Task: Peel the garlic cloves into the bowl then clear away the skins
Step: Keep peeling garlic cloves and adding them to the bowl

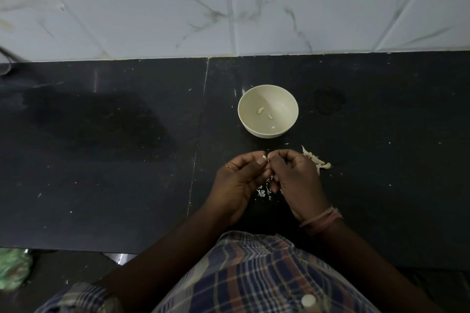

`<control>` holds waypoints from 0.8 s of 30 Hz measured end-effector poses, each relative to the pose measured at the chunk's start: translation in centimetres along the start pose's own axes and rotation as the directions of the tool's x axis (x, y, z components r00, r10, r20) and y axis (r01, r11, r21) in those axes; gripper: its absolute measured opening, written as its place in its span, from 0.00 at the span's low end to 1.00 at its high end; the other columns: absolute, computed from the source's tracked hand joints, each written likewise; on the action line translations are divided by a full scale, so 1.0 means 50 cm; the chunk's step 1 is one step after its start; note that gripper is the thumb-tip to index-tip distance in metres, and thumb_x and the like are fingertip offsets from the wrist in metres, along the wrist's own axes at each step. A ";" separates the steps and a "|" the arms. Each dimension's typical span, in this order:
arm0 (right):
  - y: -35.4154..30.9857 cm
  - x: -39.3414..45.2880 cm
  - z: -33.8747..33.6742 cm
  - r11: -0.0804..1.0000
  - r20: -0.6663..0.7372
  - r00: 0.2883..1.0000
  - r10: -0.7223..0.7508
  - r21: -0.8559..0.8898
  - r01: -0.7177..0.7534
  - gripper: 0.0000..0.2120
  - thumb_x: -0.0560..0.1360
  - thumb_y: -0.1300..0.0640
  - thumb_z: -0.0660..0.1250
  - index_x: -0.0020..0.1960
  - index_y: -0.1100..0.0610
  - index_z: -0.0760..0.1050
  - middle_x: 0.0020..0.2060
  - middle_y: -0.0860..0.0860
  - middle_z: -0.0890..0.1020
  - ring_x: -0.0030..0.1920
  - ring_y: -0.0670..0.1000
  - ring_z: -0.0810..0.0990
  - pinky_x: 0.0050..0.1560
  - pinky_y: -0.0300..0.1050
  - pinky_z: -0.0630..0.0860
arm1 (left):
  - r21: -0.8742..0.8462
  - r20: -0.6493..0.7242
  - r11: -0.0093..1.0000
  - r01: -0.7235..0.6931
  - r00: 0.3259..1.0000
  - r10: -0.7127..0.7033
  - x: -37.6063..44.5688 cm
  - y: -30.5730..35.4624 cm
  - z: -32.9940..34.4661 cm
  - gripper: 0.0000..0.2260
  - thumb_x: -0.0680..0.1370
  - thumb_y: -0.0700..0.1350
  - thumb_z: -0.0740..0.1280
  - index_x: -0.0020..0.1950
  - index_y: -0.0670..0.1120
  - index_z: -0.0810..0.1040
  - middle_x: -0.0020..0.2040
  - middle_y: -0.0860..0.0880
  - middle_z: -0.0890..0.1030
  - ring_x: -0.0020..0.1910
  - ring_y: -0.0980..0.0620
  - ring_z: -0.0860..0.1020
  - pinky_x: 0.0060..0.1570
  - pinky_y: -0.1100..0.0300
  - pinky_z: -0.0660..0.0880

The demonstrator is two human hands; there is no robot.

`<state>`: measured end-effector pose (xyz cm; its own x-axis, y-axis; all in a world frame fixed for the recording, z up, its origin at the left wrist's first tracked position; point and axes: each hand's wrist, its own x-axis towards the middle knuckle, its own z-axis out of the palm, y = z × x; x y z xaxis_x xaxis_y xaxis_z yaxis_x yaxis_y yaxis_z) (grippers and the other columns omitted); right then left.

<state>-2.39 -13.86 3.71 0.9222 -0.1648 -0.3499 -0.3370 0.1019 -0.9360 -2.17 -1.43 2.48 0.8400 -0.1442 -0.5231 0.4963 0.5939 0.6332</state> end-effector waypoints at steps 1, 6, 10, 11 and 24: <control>0.000 0.000 0.001 1.000 0.003 1.000 0.014 0.027 -0.014 0.07 0.81 0.62 0.66 0.44 0.61 0.78 0.24 0.48 0.76 0.22 0.48 0.70 0.23 0.40 0.68 | -0.007 0.002 1.000 0.004 1.000 -0.004 0.000 0.000 0.000 0.09 0.76 0.36 0.69 0.56 0.37 0.82 0.49 0.41 0.86 0.45 0.51 0.85 0.45 0.62 0.82; 0.006 0.007 -0.003 0.993 -0.022 0.998 0.056 0.107 -0.053 0.06 0.80 0.61 0.65 0.46 0.61 0.78 0.26 0.51 0.74 0.24 0.52 0.69 0.25 0.42 0.67 | -0.019 0.008 0.999 0.029 1.000 -0.029 -0.003 0.004 -0.003 0.09 0.80 0.36 0.65 0.58 0.38 0.81 0.49 0.43 0.86 0.45 0.52 0.85 0.45 0.63 0.82; 0.014 0.010 -0.014 1.000 -0.090 0.996 -0.015 0.004 0.016 0.08 0.79 0.62 0.59 0.46 0.63 0.74 0.30 0.53 0.73 0.27 0.51 0.69 0.26 0.44 0.67 | -0.019 -0.012 1.000 0.024 1.000 -0.024 -0.003 0.003 -0.005 0.10 0.75 0.40 0.69 0.55 0.41 0.82 0.48 0.43 0.86 0.44 0.52 0.84 0.43 0.62 0.82; 0.018 0.011 -0.016 0.999 -0.099 0.995 -0.030 -0.025 0.028 0.09 0.78 0.60 0.57 0.44 0.63 0.73 0.31 0.53 0.72 0.28 0.51 0.69 0.27 0.45 0.67 | -0.018 -0.014 1.000 0.023 1.000 -0.024 -0.002 0.002 -0.006 0.10 0.74 0.40 0.69 0.54 0.41 0.82 0.47 0.43 0.85 0.43 0.52 0.84 0.43 0.62 0.82; 0.049 0.005 -0.036 0.749 -0.019 0.940 -0.341 -0.610 0.259 0.09 0.75 0.62 0.61 0.38 0.55 0.74 0.33 0.46 0.78 0.37 0.46 0.77 0.40 0.47 0.74 | -0.028 -0.021 1.000 -0.012 1.000 0.012 -0.009 -0.001 -0.009 0.12 0.71 0.38 0.71 0.54 0.38 0.81 0.44 0.46 0.85 0.41 0.54 0.83 0.45 0.64 0.82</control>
<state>-3.31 -15.44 1.28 0.9781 -0.2080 -0.0105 -0.1289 -0.5650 -0.8149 -2.68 -1.03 2.45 0.8410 -0.1210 -0.5274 0.4797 0.6176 0.6233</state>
